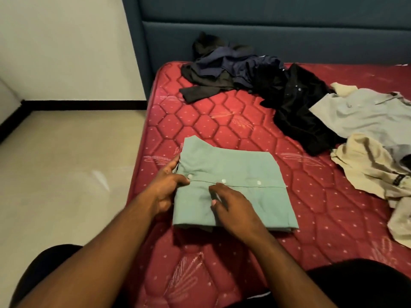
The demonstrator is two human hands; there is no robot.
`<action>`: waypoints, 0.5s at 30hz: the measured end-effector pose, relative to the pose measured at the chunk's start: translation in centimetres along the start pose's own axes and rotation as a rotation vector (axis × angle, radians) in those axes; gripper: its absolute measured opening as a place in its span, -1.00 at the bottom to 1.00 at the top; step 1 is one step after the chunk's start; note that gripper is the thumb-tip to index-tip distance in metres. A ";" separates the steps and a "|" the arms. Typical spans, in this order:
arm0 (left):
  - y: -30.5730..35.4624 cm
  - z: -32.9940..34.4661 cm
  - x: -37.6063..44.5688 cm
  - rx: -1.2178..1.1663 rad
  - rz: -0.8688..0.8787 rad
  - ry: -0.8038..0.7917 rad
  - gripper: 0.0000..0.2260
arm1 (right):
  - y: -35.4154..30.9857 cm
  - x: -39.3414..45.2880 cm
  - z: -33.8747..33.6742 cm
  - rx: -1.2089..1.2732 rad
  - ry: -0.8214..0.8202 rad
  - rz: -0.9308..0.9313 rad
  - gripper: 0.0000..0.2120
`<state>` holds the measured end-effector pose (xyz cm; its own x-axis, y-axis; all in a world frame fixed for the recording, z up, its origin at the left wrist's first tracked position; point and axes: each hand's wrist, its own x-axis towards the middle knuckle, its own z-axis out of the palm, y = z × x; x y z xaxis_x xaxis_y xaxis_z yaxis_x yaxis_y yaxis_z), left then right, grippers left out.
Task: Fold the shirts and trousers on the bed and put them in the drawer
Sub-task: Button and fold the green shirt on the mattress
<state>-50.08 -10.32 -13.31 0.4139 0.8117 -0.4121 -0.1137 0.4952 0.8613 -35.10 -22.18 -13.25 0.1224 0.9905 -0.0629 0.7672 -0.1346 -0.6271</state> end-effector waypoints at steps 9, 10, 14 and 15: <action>-0.8 0.5 1.1 0.095 0.088 0.356 -0.81 | 1.4 0.5 1.1 -0.301 -0.161 0.074 -0.55; -0.8 1.1 1.0 0.125 0.176 0.382 -0.81 | 1.5 0.4 1.4 -0.301 -0.174 0.058 -0.53; -0.7 1.4 1.2 0.144 0.352 0.394 -0.82 | 2.4 -0.5 1.2 -0.223 0.002 -0.018 -0.35; -1.2 0.9 1.4 0.133 0.335 0.410 -0.83 | 3.1 -0.8 1.3 -0.245 0.035 -0.046 -0.31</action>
<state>-48.57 -10.00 -14.66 -0.0145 0.9856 -0.1682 -0.0530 0.1672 0.9845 -33.69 -23.39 -16.16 0.1021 0.9947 -0.0094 0.9016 -0.0965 -0.4217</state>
